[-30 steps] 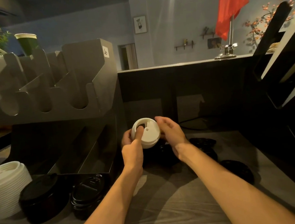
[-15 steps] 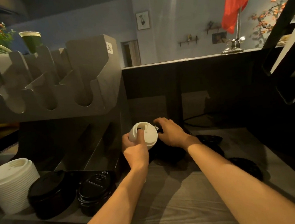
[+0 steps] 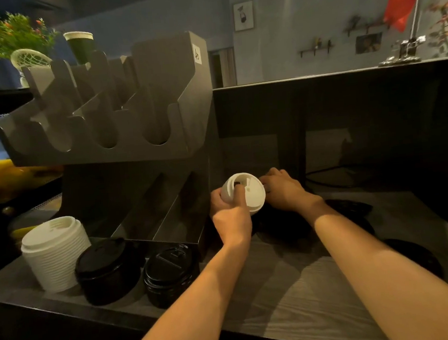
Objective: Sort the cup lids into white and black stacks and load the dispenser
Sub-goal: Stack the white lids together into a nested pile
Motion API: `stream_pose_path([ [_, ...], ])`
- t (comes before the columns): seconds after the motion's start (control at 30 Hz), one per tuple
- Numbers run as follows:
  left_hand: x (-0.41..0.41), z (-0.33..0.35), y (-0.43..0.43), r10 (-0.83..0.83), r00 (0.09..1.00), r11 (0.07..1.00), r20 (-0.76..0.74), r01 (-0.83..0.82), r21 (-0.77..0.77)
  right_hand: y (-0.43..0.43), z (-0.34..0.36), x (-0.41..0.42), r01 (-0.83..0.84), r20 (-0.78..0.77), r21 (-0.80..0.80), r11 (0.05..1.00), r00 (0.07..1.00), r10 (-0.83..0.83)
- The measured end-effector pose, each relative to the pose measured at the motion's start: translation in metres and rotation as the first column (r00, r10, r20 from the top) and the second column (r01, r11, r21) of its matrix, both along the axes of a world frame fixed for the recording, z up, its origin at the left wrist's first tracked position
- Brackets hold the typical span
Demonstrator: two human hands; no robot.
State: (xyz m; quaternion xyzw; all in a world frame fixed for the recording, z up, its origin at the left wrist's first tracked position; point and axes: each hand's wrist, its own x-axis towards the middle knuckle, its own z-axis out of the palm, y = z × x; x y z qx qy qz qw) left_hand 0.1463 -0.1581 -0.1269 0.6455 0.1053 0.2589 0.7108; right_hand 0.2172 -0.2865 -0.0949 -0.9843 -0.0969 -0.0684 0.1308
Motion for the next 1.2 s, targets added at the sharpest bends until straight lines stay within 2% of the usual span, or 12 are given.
stream_pose_path([
  [0.17,0.000,0.001,0.003,-0.020,1.000,1.000,-0.011,0.020,0.004,-0.008,0.003,-0.014,0.007,0.159,0.120,0.993,0.987,-0.026],
  [0.37,-0.005,0.004,0.002,-0.059,0.998,0.998,-0.003,0.059,0.028,-0.019,0.014,-0.043,0.045,0.173,0.338,0.940,0.979,-0.109],
  [0.5,-0.008,0.006,-0.002,-0.125,0.992,0.990,-0.006,0.125,0.071,-0.022,0.019,-0.069,0.084,0.198,0.540,0.837,0.954,-0.224],
  [0.63,-0.009,0.006,-0.008,-0.212,0.977,0.969,-0.006,0.211,0.130,-0.021,0.001,-0.072,-0.010,0.228,0.733,0.680,0.946,-0.232],
  [0.7,-0.011,0.008,-0.011,-0.263,0.965,0.957,-0.017,0.263,0.121,-0.020,-0.006,-0.070,-0.041,0.215,0.751,0.659,0.959,-0.185],
  [0.83,-0.012,0.008,-0.012,-0.330,0.944,0.936,-0.009,0.329,0.123,-0.016,-0.012,-0.073,-0.149,0.322,0.689,0.710,0.940,-0.115],
  [1.03,-0.006,0.002,-0.013,-0.358,0.934,0.931,0.002,0.357,0.074,-0.016,-0.016,-0.074,-0.164,0.207,0.718,0.676,0.978,0.017],
  [1.2,-0.008,0.002,-0.011,-0.368,0.930,0.928,0.014,0.369,-0.045,-0.017,-0.014,-0.078,-0.174,0.236,0.714,0.678,0.972,0.002],
])
